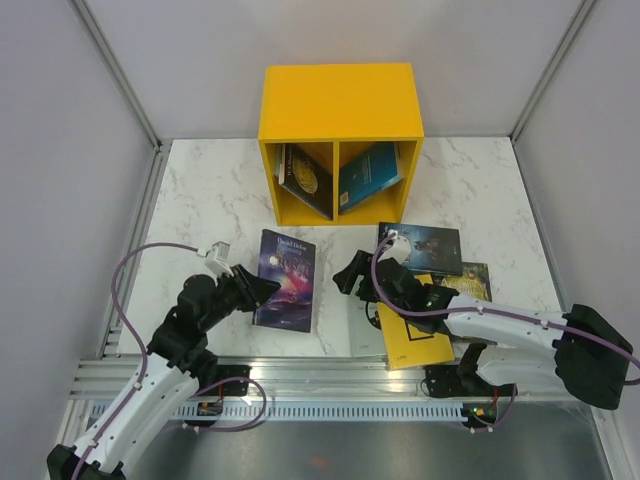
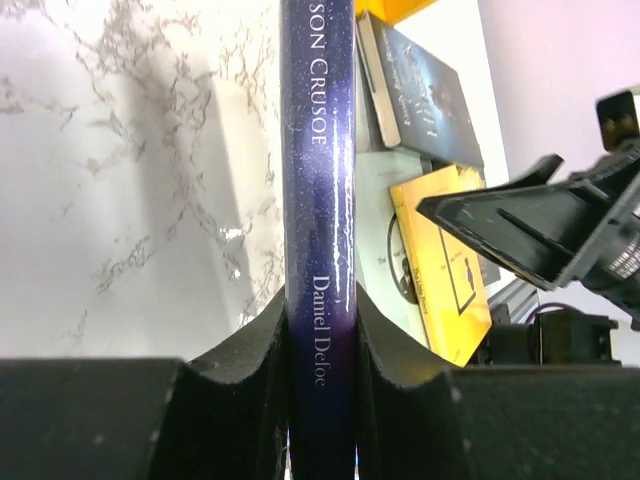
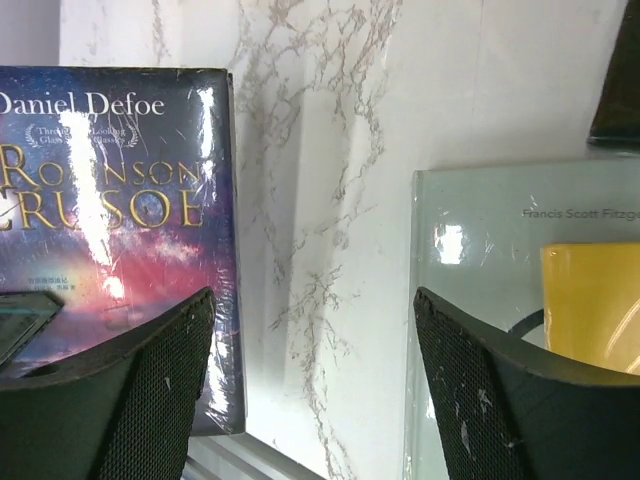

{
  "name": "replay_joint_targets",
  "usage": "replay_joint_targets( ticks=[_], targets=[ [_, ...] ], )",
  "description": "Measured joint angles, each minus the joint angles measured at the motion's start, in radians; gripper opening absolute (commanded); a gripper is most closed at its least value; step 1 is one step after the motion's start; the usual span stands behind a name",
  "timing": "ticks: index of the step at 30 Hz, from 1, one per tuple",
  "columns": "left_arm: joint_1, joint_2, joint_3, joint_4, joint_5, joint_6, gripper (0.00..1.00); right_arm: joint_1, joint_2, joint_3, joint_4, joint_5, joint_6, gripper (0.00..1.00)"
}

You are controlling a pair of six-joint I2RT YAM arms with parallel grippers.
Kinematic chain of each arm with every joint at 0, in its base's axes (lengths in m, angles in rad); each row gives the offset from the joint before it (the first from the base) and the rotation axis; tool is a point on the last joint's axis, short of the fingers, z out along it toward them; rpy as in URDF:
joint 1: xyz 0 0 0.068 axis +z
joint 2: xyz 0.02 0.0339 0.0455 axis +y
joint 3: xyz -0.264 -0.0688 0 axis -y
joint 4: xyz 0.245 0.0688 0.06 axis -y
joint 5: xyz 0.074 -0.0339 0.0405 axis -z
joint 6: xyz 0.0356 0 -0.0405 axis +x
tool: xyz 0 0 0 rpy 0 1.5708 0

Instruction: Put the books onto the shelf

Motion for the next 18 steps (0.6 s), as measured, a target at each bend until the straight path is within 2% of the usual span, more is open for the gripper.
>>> replay_joint_targets(
  ticks=[3,8,12,18],
  targets=[
    [0.000,0.014,0.034,-0.008,-0.011,0.001,0.02,0.000,-0.069,-0.009,-0.037,0.027,0.000,0.85],
    [0.000,-0.005,0.041,-0.002,0.003,-0.011,0.02,-0.001,-0.029,-0.031,0.002,0.011,-0.004,0.90],
    [0.000,-0.066,0.040,0.013,0.019,-0.038,0.02,-0.001,-0.002,-0.127,0.168,-0.045,0.005,0.97],
    [0.000,-0.079,0.041,0.047,0.080,-0.089,0.02,-0.001,0.044,-0.169,0.413,-0.089,0.017,0.98]
  ],
)
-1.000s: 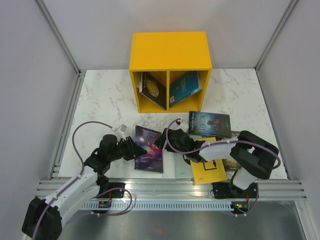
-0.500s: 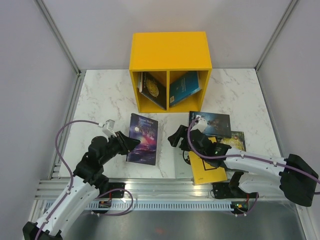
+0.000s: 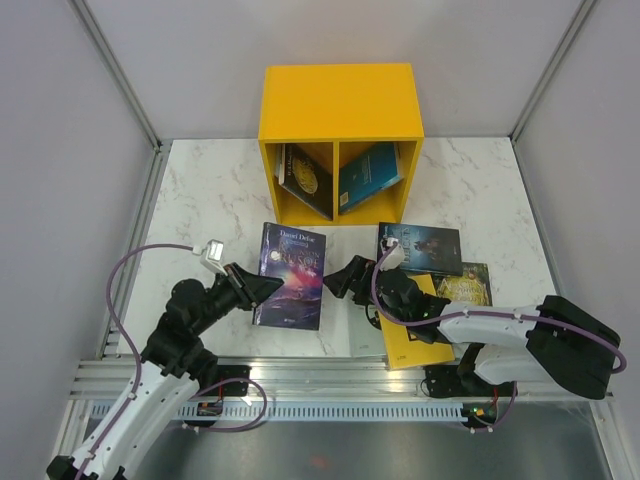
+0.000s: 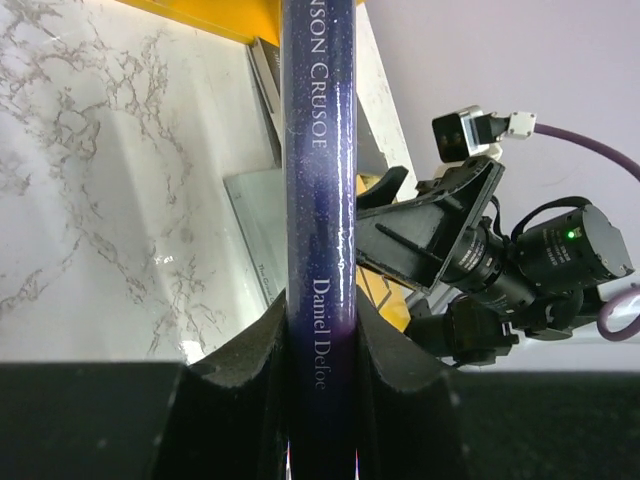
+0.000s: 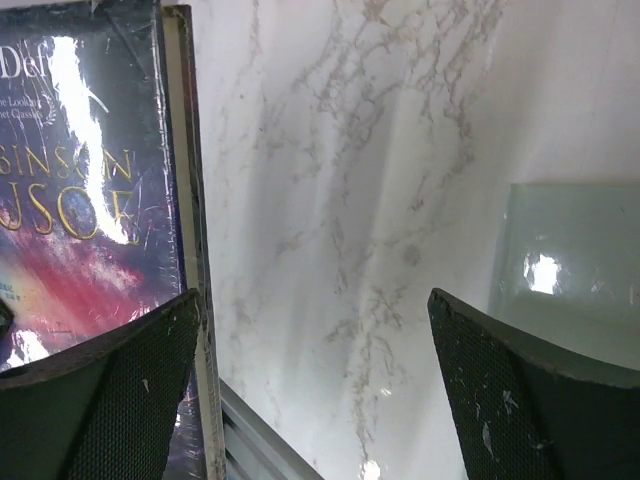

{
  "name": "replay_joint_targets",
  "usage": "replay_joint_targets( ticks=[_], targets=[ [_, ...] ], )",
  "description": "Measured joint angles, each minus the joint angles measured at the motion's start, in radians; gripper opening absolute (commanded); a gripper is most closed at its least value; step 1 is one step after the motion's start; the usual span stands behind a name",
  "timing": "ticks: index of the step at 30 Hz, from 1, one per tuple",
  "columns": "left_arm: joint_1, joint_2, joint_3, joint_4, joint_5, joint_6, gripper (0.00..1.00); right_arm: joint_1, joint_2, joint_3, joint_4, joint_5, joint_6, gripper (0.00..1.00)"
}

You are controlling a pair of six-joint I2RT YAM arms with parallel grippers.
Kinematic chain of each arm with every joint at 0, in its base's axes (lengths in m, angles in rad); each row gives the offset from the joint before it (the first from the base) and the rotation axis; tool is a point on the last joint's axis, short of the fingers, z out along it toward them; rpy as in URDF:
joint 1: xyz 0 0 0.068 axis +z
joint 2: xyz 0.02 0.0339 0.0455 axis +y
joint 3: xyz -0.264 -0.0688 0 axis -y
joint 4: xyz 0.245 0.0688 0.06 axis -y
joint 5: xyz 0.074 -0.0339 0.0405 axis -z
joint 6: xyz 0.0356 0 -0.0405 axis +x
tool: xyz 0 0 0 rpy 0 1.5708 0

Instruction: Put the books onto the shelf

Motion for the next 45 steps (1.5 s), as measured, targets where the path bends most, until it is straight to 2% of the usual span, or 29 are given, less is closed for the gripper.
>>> replay_joint_targets(
  ticks=[7,15,22,26,32,36,40,45],
  targets=[
    [0.003,-0.041,0.000,0.035,-0.001,-0.032,0.02,-0.009,0.027,-0.022,0.183,-0.005,0.003,0.98],
    [0.015,-0.034,-0.024,0.108,-0.007,-0.070,0.02,-0.020,0.085,-0.001,0.262,0.013,0.006,0.98],
    [0.030,0.024,-0.033,0.174,0.004,-0.070,0.02,-0.047,0.148,0.156,0.146,0.077,-0.034,0.98],
    [0.029,0.071,-0.035,0.183,0.076,-0.069,0.02,-0.063,0.204,0.257,0.128,0.103,-0.050,0.98],
    [0.006,0.121,-0.051,0.172,0.197,-0.065,0.02,-0.021,0.229,0.416,0.147,0.000,-0.085,0.97],
    [0.003,0.058,-0.065,0.145,0.198,-0.055,0.02,-0.016,0.228,0.417,0.147,-0.035,-0.095,0.97],
    [0.001,-0.014,-0.070,0.081,0.142,-0.033,0.02,-0.009,0.195,0.376,0.142,-0.051,-0.096,0.97],
    [0.001,-0.013,-0.070,0.026,0.045,-0.001,0.02,-0.004,0.009,0.293,0.012,0.018,-0.125,0.98]
  ],
)
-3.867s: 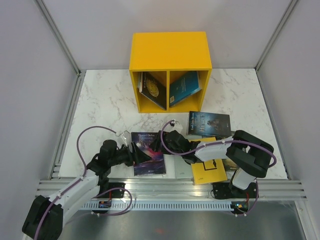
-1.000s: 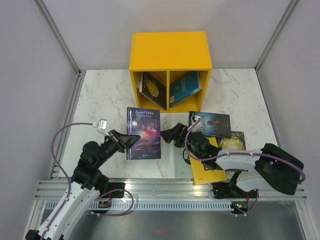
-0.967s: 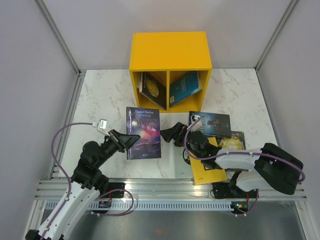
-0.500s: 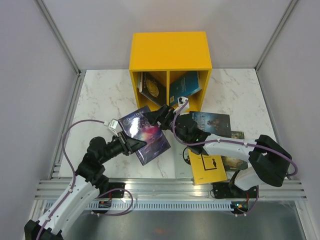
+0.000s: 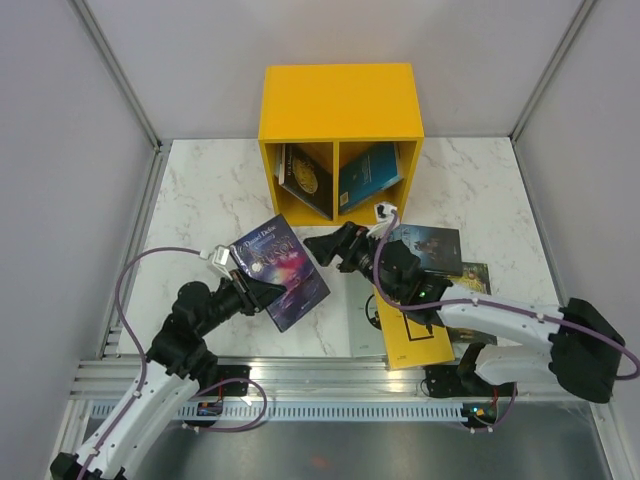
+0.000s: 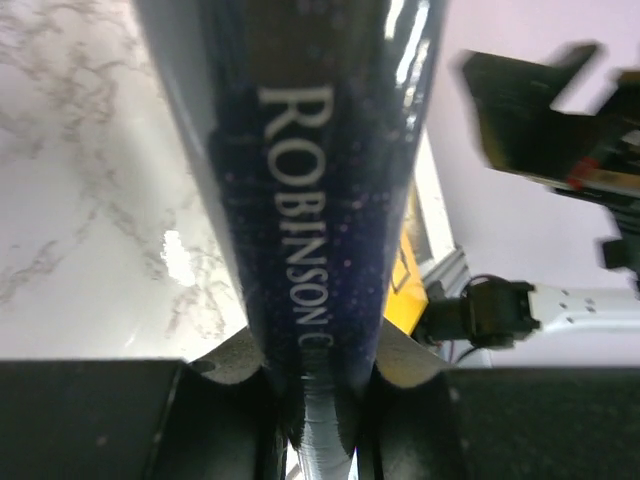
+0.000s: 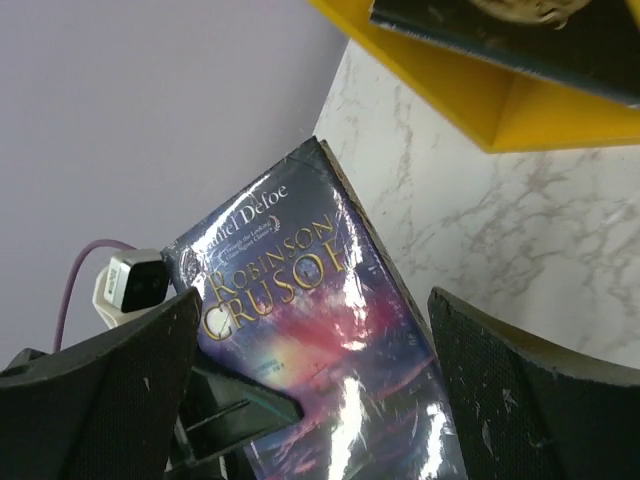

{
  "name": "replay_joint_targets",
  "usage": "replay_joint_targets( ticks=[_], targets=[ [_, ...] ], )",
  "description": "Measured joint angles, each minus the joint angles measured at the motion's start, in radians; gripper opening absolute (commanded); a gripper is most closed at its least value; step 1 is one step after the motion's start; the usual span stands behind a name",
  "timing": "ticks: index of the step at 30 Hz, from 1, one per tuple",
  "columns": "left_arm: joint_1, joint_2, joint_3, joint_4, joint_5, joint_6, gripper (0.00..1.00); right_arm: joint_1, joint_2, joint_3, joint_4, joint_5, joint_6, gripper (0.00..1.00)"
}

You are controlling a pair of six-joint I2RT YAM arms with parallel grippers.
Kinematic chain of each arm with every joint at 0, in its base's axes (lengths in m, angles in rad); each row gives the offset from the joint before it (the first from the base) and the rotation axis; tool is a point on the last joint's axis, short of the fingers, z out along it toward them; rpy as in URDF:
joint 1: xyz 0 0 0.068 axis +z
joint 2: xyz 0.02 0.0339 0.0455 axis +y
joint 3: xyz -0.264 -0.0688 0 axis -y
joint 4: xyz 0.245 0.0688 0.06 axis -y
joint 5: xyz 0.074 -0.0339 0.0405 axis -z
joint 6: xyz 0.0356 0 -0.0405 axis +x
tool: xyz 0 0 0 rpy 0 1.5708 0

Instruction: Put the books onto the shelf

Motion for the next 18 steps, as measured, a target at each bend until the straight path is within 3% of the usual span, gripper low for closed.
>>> replay_joint_targets(
  ticks=[5,10,18],
  targets=[
    [0.000,0.048,0.000,0.007,-0.081,0.027,0.02,0.000,-0.315,-0.050,-0.184,0.153,-0.033,0.98],
    [0.000,0.142,0.006,0.126,-0.129,0.040,0.02,0.000,-0.604,-0.104,-0.337,0.283,-0.055,0.98],
    [-0.001,0.410,0.098,0.327,-0.132,0.060,0.02,-0.003,-0.755,-0.106,-0.565,0.395,-0.080,0.98]
  ],
)
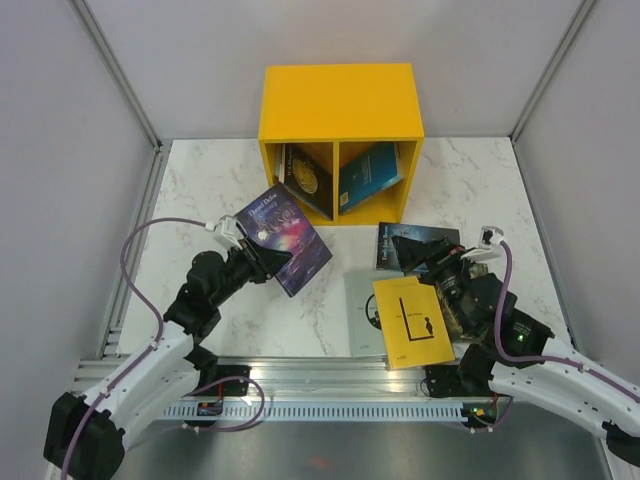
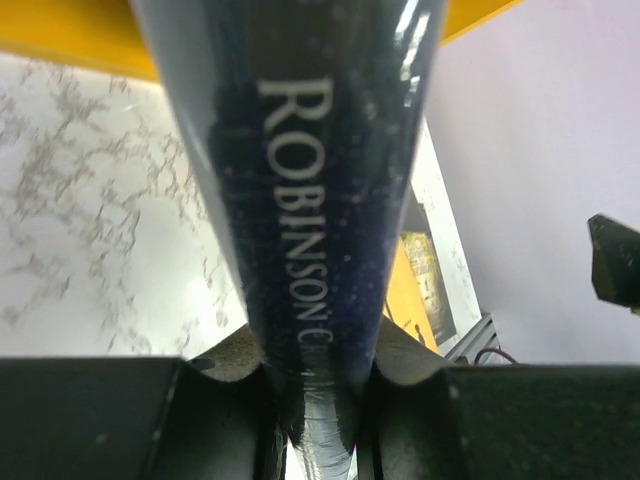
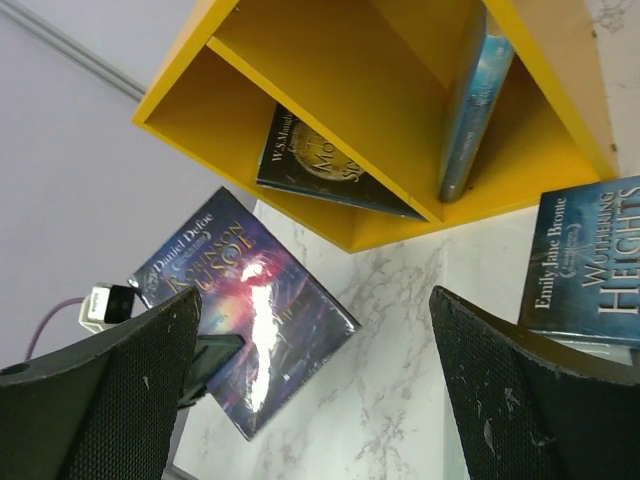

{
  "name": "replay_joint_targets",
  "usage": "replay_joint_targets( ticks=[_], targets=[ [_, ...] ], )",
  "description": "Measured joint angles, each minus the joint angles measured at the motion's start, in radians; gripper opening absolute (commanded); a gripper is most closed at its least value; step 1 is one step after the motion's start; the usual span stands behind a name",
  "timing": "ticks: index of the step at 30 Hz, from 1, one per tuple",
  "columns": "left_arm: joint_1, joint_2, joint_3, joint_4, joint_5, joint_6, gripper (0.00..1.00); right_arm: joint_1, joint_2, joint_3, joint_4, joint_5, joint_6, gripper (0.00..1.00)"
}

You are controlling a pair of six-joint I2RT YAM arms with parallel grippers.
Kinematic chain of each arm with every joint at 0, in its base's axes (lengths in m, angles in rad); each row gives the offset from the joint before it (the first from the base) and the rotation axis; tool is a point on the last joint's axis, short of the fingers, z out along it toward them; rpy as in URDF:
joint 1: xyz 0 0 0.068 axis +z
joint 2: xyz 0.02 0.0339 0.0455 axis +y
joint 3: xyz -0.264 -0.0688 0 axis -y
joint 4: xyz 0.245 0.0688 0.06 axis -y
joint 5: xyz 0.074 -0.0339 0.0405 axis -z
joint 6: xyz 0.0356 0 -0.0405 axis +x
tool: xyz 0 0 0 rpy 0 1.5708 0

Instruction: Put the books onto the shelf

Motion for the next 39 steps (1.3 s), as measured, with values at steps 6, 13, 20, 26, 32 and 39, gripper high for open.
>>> replay_joint_targets(
  ticks=[6,13,20,26,32,39],
  targets=[
    [-0.001,0.136,0.095,0.092,-0.006,0.021,0.02,0.000,-0.027,0.000,-0.075,0.031,-0.016,0.98],
    [-0.006,0.299,0.218,0.154,-0.032,0.068,0.02,0.000,-0.027,0.000,-0.105,0.038,-0.023,0.98],
    [-0.007,0.438,0.330,0.174,-0.117,0.161,0.02,0.000,-0.042,0.000,-0.138,0.042,-0.026,0.98],
    [-0.018,0.532,0.413,0.186,-0.183,0.241,0.02,0.000,-0.075,0.000,-0.171,0.058,-0.027,0.98],
    [-0.034,0.630,0.414,0.300,-0.267,0.264,0.02,0.000,-0.069,0.000,-0.180,0.064,-0.027,0.98],
    [-0.080,0.811,0.421,0.484,-0.427,0.266,0.02,0.000,-0.041,0.000,-0.186,0.063,-0.026,0.98]
  ],
)
